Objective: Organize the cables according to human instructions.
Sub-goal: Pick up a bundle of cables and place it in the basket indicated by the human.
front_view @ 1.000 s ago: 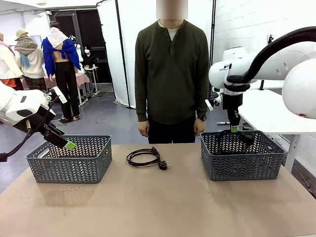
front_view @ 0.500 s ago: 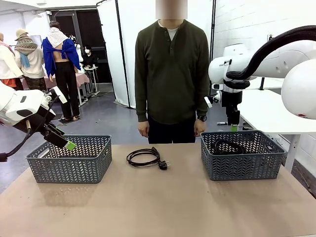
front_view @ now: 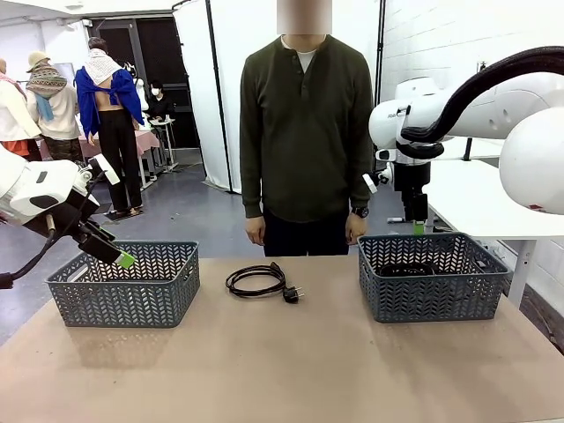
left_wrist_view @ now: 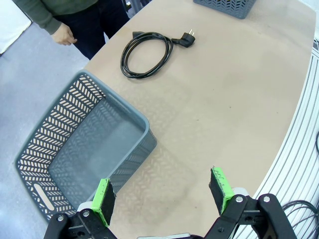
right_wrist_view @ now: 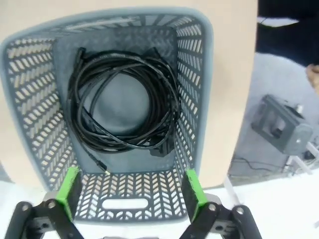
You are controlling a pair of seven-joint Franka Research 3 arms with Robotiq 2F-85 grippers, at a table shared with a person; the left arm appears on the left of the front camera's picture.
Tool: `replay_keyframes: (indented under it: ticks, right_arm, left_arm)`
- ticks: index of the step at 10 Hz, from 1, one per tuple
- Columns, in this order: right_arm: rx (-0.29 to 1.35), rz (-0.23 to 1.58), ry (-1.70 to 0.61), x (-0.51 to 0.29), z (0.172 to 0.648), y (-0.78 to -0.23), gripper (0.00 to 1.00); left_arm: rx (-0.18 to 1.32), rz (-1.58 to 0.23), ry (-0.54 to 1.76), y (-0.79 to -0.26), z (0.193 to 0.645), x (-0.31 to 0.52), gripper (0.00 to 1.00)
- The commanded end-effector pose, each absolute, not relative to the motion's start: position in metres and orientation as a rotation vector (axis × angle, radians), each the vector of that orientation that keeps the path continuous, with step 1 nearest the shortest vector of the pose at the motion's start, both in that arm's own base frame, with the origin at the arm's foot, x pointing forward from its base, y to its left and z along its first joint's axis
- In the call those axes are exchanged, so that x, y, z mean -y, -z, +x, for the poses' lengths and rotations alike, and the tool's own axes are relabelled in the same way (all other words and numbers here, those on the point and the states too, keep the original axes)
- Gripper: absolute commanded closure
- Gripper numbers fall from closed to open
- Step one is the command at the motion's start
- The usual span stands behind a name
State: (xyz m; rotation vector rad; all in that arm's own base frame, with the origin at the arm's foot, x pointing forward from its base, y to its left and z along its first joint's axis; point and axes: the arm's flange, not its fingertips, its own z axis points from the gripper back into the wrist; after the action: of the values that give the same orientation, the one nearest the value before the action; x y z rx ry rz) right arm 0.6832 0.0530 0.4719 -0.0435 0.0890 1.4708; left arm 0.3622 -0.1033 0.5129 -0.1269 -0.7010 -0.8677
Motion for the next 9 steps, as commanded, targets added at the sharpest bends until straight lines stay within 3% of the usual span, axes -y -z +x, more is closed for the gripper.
replay_keyframes:
  ticks: [1,9]
  right_arm:
    - [-0.082,-0.041,-1.469,-0.0529,0.6825,-0.4749,0.0]
    - [-0.082,-0.041,-1.469,-0.0529,0.6825,-0.4749,0.0]
  left_arm:
    - [0.702,-0.13,0.862,-0.5126,0.3629,0.1017,0.0]
    - [0.702,-0.13,0.862,-0.5126,0.3629,0.1017,0.0]
